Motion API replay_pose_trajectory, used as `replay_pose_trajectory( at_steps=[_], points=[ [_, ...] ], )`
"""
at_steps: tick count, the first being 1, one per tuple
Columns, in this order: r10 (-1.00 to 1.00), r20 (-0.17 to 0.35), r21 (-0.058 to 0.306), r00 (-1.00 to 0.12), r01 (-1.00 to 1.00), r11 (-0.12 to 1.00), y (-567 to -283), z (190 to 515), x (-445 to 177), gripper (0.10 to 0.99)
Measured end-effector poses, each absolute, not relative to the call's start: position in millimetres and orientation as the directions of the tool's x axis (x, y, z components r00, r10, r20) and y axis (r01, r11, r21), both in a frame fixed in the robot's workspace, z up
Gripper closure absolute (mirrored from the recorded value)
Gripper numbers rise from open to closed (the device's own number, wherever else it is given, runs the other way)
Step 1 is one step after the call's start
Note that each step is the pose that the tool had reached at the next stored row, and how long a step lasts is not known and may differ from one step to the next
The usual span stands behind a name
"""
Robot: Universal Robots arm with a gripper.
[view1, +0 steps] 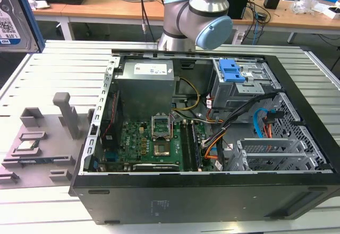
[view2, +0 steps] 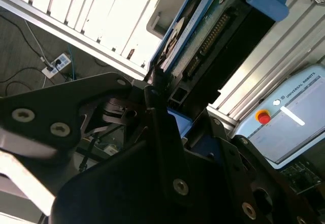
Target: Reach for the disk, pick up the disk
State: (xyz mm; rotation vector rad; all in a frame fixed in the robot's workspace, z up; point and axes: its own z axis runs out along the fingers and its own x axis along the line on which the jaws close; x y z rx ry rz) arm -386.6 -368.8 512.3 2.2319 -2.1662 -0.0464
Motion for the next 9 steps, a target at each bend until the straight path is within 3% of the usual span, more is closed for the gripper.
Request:
replay_pose_trajectory(
  at_steps=[9],
  points=[
    [-1.0, 0.0, 0.043, 0.03, -0.999, -0.03, -369, 512, -362, 0.722]
  ],
)
